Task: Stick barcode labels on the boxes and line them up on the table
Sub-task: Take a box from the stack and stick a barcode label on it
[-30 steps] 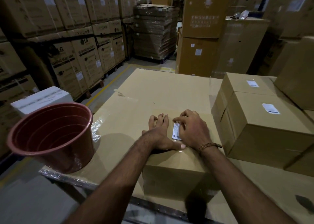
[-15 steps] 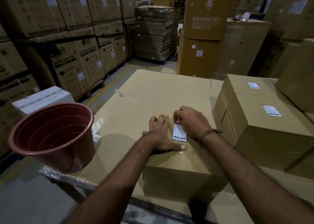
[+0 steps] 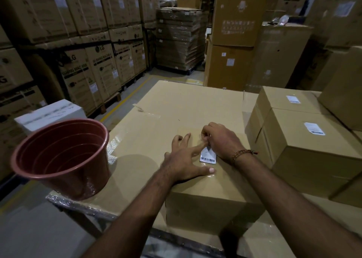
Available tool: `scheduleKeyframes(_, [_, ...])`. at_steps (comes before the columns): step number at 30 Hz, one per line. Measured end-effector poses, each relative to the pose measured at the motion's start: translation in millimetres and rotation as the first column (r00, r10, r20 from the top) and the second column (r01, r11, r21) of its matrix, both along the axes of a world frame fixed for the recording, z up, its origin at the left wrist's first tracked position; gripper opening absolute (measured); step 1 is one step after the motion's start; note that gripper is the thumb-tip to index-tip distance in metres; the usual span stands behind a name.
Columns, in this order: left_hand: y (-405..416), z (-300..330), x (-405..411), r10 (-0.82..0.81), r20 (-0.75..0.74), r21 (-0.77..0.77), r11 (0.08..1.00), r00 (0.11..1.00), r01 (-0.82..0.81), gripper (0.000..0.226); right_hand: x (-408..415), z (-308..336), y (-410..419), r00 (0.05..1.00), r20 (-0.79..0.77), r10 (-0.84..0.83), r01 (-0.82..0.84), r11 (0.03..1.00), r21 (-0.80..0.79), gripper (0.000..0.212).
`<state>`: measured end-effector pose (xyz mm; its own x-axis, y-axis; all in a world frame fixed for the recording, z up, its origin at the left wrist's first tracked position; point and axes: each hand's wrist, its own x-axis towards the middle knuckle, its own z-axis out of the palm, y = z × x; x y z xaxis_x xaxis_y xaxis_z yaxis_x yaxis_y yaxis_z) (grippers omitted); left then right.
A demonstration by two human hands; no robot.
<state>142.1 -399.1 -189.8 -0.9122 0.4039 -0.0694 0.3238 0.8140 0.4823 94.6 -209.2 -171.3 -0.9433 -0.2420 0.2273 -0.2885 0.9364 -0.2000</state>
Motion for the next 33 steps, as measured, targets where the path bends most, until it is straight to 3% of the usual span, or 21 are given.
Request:
scheduleKeyframes(9, [1, 2, -2, -0.002, 0.018, -0.045, 0.999, 1.000, 0.003, 0.090, 7, 7, 0, 0.999, 0.048, -0.007, 0.009, 0.999, -0.046, 0.023])
scheduleKeyframes(13, [1, 0, -2, -0.003, 0.016, -0.054, 0.999, 1.000, 0.004, 0.091, 9, 7, 4, 0.996, 0.091, -0.027, 0.043, 0.984, -0.174, 0.024])
scheduleKeyframes(17, [2, 2, -1, 0.003, 0.015, -0.055, 0.998, 1.000, -0.002, 0.091, 15, 6, 14, 0.982, 0.181, -0.050, 0.111, 0.931, -0.347, 0.044])
scheduleKeyframes(22, [1, 3, 1, 0.011, 0.005, -0.034, 0.999, 1.000, -0.011, 0.097, 17, 8, 23, 0.961, 0.241, -0.136, 0.209, 0.928, -0.309, 0.007])
scheduleKeyframes(28, [2, 5, 4, 0.053, 0.007, 0.017, 0.998, 0.999, -0.054, 0.134, 27, 0, 16, 0.970, 0.173, -0.171, 0.237, 0.818, -0.525, 0.013])
scheduleKeyframes(33, [2, 16, 11, 0.061, 0.055, 0.048, 0.997, 0.997, -0.064, 0.139, 37, 1, 7, 0.975, 0.160, -0.153, 0.219, 0.771, -0.598, 0.008])
